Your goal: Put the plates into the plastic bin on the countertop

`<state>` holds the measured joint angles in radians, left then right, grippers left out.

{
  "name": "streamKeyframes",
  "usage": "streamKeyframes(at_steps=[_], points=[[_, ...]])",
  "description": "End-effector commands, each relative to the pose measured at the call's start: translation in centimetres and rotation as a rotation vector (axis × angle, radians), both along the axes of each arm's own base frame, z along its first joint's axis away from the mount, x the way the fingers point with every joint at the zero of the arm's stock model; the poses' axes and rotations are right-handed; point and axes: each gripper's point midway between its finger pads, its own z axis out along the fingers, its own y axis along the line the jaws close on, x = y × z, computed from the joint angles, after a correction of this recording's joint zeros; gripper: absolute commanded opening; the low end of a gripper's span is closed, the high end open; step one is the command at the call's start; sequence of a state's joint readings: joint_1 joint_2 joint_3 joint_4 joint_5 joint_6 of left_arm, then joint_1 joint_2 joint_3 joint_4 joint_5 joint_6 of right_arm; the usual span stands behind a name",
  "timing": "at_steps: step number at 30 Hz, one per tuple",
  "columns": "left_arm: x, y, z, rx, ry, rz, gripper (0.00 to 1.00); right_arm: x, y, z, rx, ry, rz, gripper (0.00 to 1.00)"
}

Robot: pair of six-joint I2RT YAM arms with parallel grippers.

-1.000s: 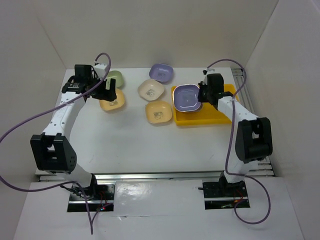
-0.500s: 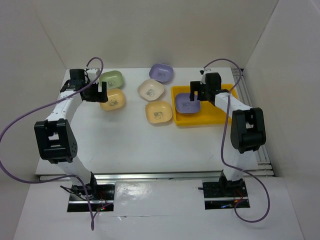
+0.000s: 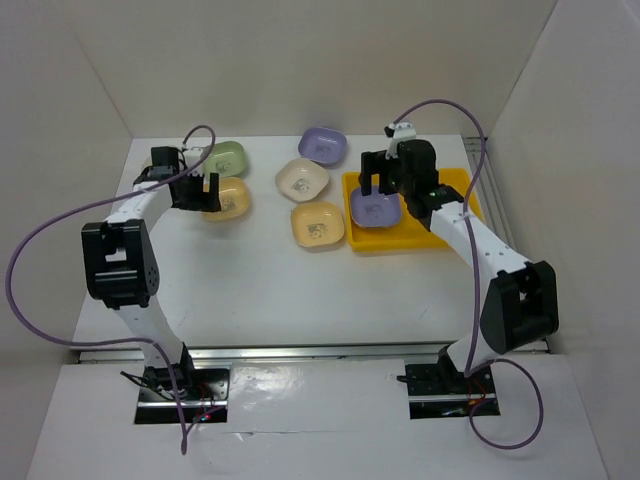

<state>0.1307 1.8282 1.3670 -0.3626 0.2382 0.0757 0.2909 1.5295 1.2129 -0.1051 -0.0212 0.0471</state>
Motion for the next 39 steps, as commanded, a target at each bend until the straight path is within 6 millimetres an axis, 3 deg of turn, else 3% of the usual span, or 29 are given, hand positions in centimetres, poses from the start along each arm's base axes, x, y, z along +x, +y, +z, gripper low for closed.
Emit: streamKeyframes(at_steps=[1,2,6,10,12,14,15,19,20,23,24,26,27,28,29,31,33,38,39], points=[[1.1,0.8,-2.0,0.016,-0.006,0.024,0.95,-1.0,0.8,2.4,0.006,-0.080,0.004,1.00],[1.0,1.0,-3.2,0.020,0.022,0.030,0.93,-1.5,1.3,2.5,0.008,-0.083,0.016,1.00],[1.8,2.0,-4.4,0.031,0.015,0.076,0.91,-2.3,1.7,3.6,0.007,-0.116,0.029,1.00],[1.3,2.1,-7.5,0.026,0.081,0.088,0.76,-2.5,1.9,3.1,0.001,-0.107,0.030,1.00],[1.9,2.2,-7.4,0.026,0.082,0.088,0.47,-2.6,2.4,3.3,0.005,-0.116,0.040,1.00],[2.0,2.4,-7.0,0.014,0.073,0.099,0.12,-3.1,3.4,2.9,0.012,-0.105,0.061,1.00],[1.8,2.4,-6.8,0.014,0.073,0.099,0.00,-3.0,3.5,3.1,0.017,-0.116,0.061,1.00],[0.5,1.8,-5.0,0.005,0.054,0.076,0.00,-3.6,7.5,1.7,0.041,-0.071,0.127,1.00],[-0.1,1.6,-4.4,0.004,0.051,0.062,0.00,-4.6,10.0,1.1,0.050,-0.060,0.178,1.00],[-1.7,1.0,-1.8,-0.002,0.006,0.041,0.00,-5.5,14.4,2.1,0.111,-0.085,0.209,1.00],[-2.0,0.4,-1.1,-0.001,-0.003,0.028,0.00,-6.4,17.0,1.1,0.117,-0.065,0.255,1.00],[-2.7,-0.1,0.9,-0.016,-0.036,0.013,0.00,-6.4,19.6,1.9,0.161,-0.086,0.277,1.00],[-3.2,-0.8,1.3,-0.030,-0.026,0.003,0.00,-6.9,21.4,0.4,0.164,-0.056,0.300,1.00],[-3.5,-1.0,1.8,-0.038,-0.030,-0.004,0.00,-6.9,22.3,0.0,0.166,-0.048,0.303,1.00],[-3.8,-1.6,2.9,-0.060,-0.048,-0.025,0.00,-6.6,23.4,1.0,0.193,-0.073,0.305,1.00],[-4.3,-2.8,3.8,-0.073,-0.053,-0.048,0.00,-6.1,24.8,-0.5,0.216,-0.046,0.301,1.00],[-4.4,-3.6,5.0,-0.079,-0.082,-0.071,0.00,-6.2,26.4,-0.4,0.276,-0.048,0.320,1.00],[-5.4,-5.8,5.4,-0.141,-0.070,-0.120,0.00,-5.2,28.9,-3.2,0.326,0.000,0.341,0.97],[-5.5,-6.0,5.8,-0.155,-0.077,-0.123,0.00,-4.8,29.4,-3.0,0.346,-0.004,0.338,0.97]])
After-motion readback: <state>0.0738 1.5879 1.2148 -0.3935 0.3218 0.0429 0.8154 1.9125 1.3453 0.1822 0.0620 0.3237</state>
